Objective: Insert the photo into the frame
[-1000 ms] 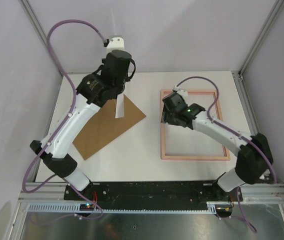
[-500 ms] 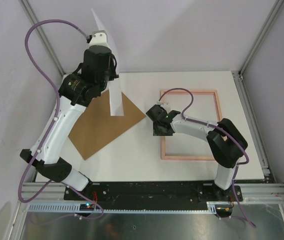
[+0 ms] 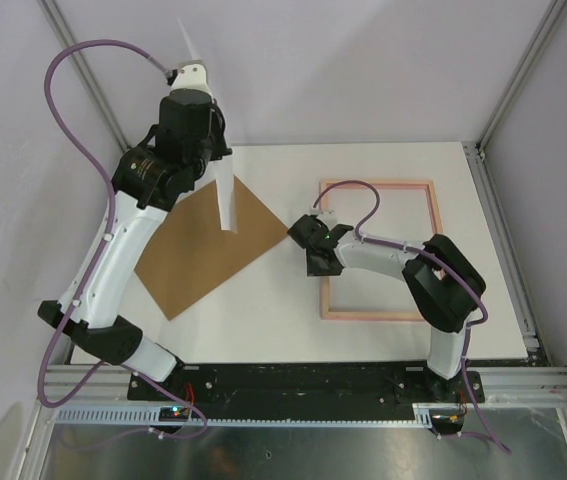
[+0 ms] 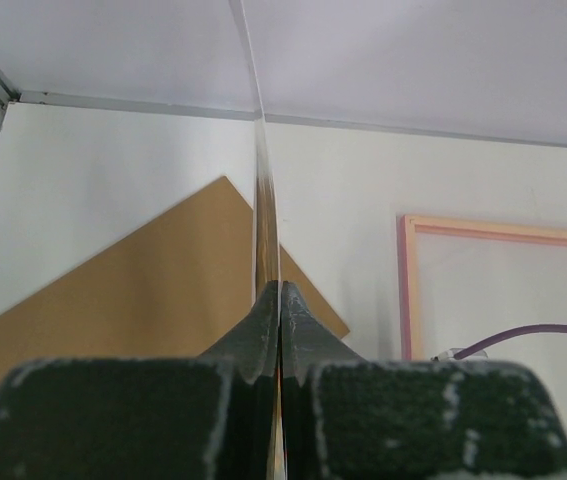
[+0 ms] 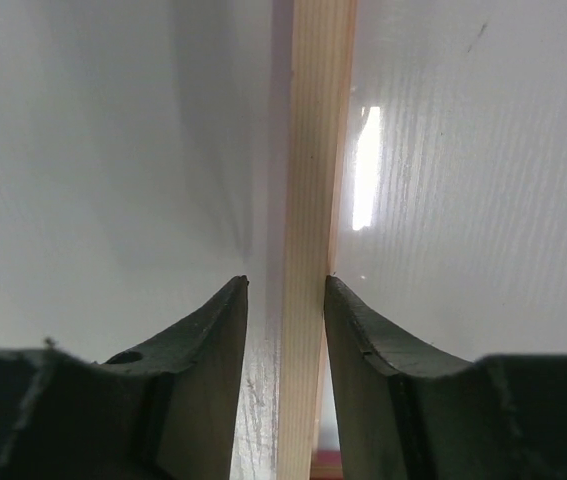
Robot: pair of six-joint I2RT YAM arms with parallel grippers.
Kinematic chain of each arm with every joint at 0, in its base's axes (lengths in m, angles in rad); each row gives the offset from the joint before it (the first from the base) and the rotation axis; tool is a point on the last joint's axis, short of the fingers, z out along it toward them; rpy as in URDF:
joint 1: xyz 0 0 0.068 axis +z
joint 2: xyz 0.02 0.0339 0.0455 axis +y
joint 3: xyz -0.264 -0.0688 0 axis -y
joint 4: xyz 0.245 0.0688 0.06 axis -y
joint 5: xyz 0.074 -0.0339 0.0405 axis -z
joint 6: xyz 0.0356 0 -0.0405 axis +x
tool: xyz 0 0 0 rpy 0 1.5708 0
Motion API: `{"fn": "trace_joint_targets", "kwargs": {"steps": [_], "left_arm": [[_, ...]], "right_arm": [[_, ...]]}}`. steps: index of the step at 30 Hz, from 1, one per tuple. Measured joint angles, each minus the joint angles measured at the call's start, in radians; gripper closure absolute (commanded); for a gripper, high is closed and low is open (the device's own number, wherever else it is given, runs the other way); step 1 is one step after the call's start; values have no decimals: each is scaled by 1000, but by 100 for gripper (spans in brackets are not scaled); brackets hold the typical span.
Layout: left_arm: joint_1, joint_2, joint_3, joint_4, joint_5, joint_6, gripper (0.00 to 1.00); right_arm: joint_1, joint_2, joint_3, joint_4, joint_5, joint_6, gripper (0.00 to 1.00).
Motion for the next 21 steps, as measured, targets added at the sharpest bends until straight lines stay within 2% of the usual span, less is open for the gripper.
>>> {"fn": "trace_joint_targets", "kwargs": {"steps": [12, 21], "left_arm": [[22, -11, -11, 2, 17, 6, 100], [37, -29, -40, 11, 25, 6, 100]], "right_arm": [[39, 2, 0, 2, 4, 10, 77], [82, 2, 0, 23, -7, 35, 81]]}}
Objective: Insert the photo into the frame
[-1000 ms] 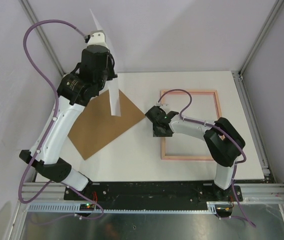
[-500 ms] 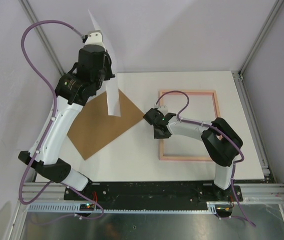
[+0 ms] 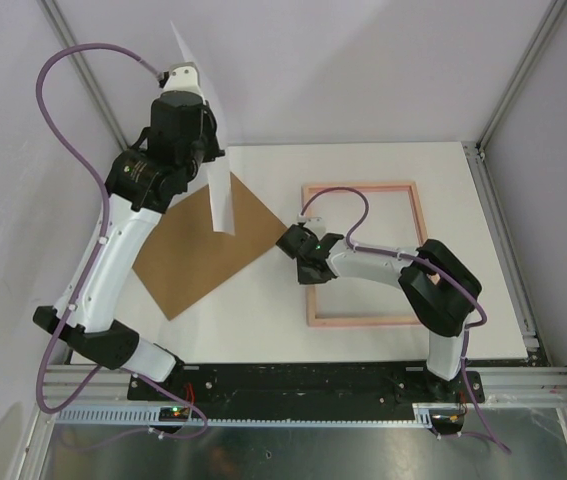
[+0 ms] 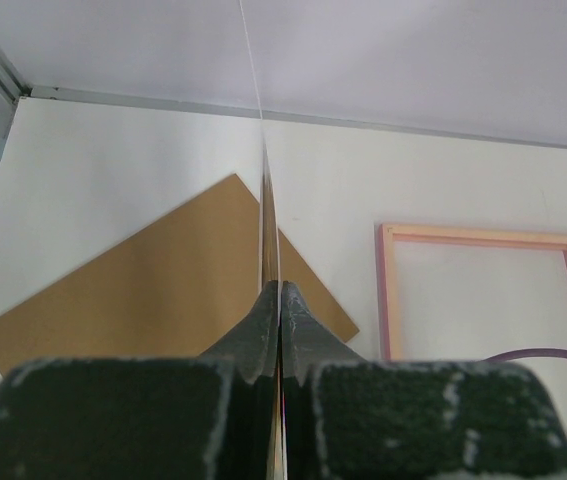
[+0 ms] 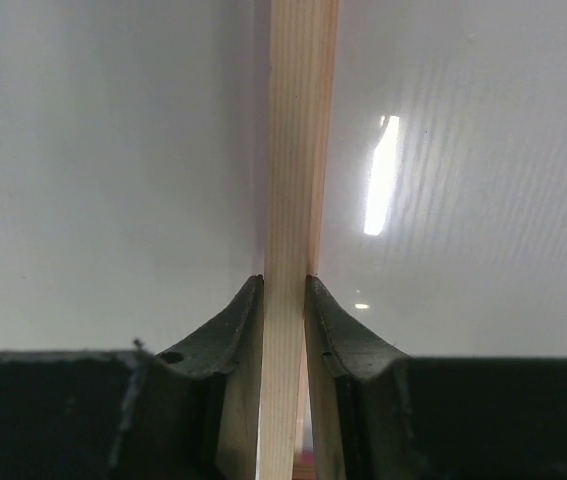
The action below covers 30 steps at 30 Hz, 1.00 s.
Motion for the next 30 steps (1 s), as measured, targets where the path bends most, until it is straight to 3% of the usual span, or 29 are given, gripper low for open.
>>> {"fn": "trace_joint_targets", "kwargs": {"steps": [13, 30], "left_arm": [[23, -21, -20, 4, 8, 1, 100], [41, -22, -21, 4, 16, 8, 100]], "right_arm": [[41, 0, 23, 13, -17, 15, 82], [112, 145, 281, -39, -17, 29, 82]]}}
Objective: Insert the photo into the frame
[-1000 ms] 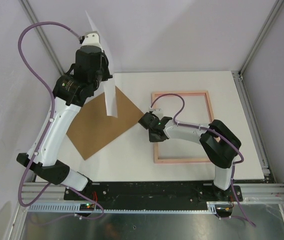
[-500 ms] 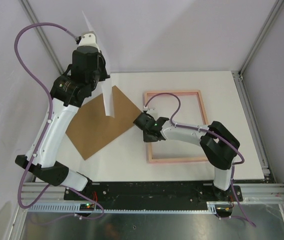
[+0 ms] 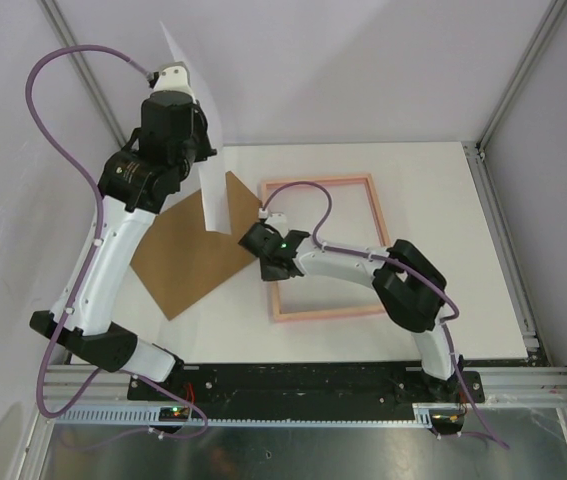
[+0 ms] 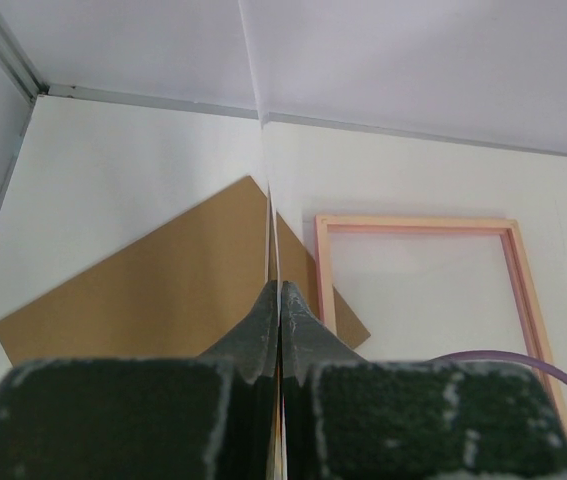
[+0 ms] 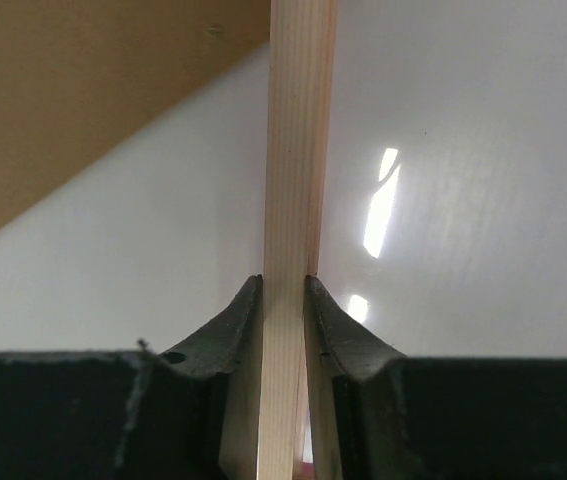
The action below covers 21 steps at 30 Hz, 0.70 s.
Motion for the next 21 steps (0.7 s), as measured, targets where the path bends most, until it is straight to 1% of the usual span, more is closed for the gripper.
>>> {"fn": "trace_joint_targets", "kwargs": {"steps": [2, 7, 10, 12, 16, 18, 21], "left_arm": [[8, 0, 0, 0, 2, 0, 100], [46, 0, 0, 0, 18, 0, 100], [75, 0, 0, 0, 23, -1, 100], [93, 0, 0, 0, 26, -1, 100], [145, 1, 2, -1, 53, -5, 100], [164, 4, 10, 0, 73, -12, 100], [193, 8, 27, 0, 106, -32, 100]], "right_arm": [[11, 47, 52, -9, -2, 7, 75], [39, 128, 131, -12, -24, 23, 49], [54, 135, 146, -10, -35, 26, 36], [58, 132, 147, 0, -43, 25, 29], [54, 74, 83, 40, -77, 23, 21], [39, -1, 21, 51, -89, 21, 20], [-9, -157, -72, 63, -95, 12, 19]]}}
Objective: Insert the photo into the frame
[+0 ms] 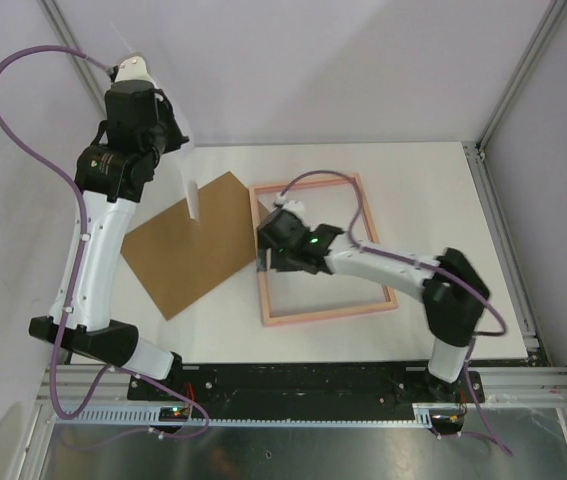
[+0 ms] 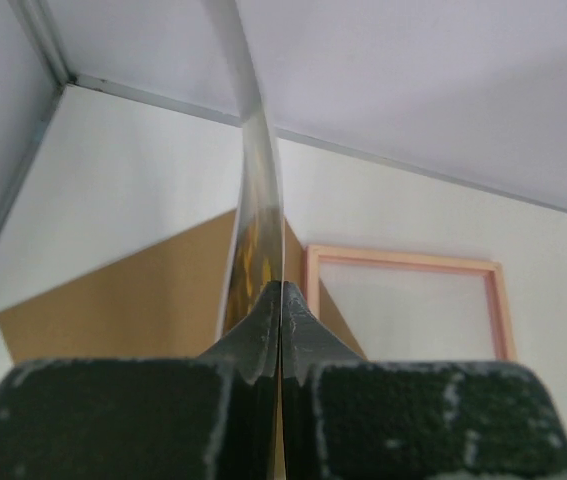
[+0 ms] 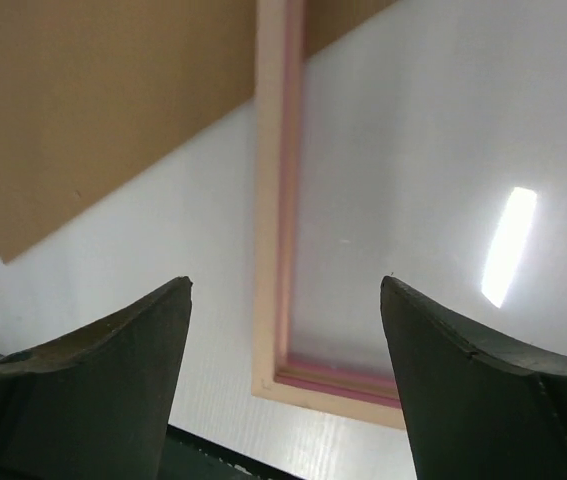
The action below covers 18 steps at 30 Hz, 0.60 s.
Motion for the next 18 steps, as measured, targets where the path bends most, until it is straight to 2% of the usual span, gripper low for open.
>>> {"fn": "trace_joint_targets", "kwargs": {"steps": [4, 9, 14, 18], "left_arm": [[6, 2, 4, 3, 85, -50, 100], [6, 5, -19, 53, 259, -138, 100], [6, 5, -108, 145, 442, -241, 100], [2, -1, -207, 233, 584, -317, 100]], "right_arm": [[-119, -206, -113, 27, 15, -18, 19], [-375, -400, -306, 58, 27, -47, 19], [-657, -487, -480, 68, 11, -73, 19], [-794, -499, -557, 90, -23, -85, 19]]}}
